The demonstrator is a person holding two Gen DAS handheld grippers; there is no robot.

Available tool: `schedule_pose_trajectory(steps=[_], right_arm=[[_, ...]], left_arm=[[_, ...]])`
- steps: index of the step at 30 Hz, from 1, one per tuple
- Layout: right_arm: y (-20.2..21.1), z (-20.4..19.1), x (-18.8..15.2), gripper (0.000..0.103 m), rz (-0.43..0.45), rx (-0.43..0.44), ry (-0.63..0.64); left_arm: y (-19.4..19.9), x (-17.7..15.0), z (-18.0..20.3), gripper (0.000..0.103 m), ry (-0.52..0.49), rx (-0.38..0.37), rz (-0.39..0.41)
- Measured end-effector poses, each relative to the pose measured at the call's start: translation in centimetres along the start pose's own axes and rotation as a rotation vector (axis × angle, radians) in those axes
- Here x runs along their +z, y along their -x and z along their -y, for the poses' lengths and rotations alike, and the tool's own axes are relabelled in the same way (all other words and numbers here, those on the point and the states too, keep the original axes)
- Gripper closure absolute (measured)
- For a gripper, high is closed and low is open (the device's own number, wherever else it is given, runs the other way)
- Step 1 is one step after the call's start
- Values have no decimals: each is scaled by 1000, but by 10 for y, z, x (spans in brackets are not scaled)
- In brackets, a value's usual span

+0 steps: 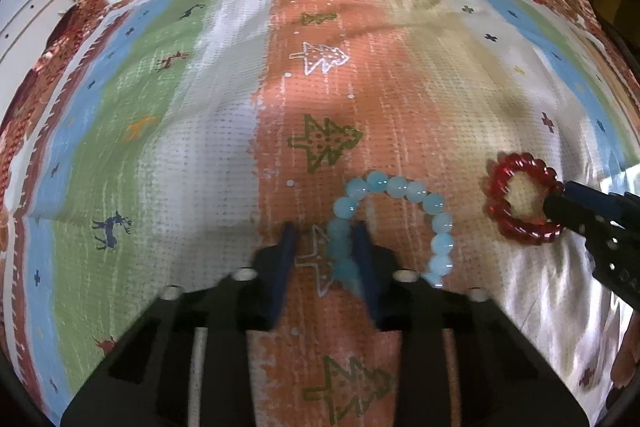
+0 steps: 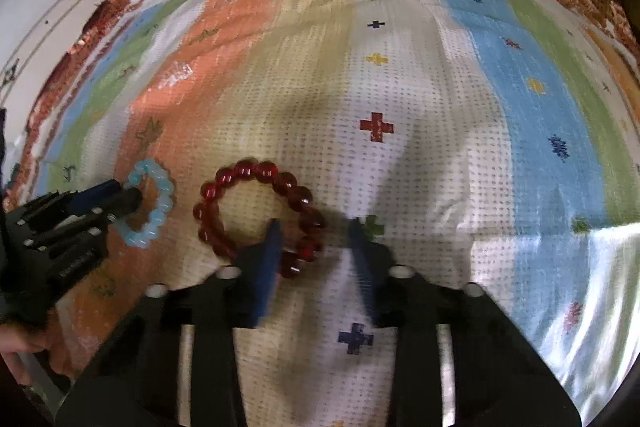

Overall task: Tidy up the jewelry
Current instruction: 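Close left tool on light-blue bracelet while right tool grips red bracelet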

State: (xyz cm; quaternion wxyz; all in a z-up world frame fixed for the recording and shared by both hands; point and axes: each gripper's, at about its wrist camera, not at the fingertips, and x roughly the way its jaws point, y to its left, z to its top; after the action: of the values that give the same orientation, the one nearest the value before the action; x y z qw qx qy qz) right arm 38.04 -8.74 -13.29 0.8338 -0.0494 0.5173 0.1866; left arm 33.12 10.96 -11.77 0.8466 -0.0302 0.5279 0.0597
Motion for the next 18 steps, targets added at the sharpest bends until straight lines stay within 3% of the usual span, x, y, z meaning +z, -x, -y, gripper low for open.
schedule_pose_trajectory(steps=[1,4,18], right_arm=[[0,-1,-1,83,0,-14,12],[0,-1,-2,89,-3,-17,33],[19,-7,-10,89,8,-16,65]], left_arm=[[0,-1,1,92,-7,-10,-3],[0,-1,2,92,-20,-12,2],[21,-2,-2,92,6,-70,16]])
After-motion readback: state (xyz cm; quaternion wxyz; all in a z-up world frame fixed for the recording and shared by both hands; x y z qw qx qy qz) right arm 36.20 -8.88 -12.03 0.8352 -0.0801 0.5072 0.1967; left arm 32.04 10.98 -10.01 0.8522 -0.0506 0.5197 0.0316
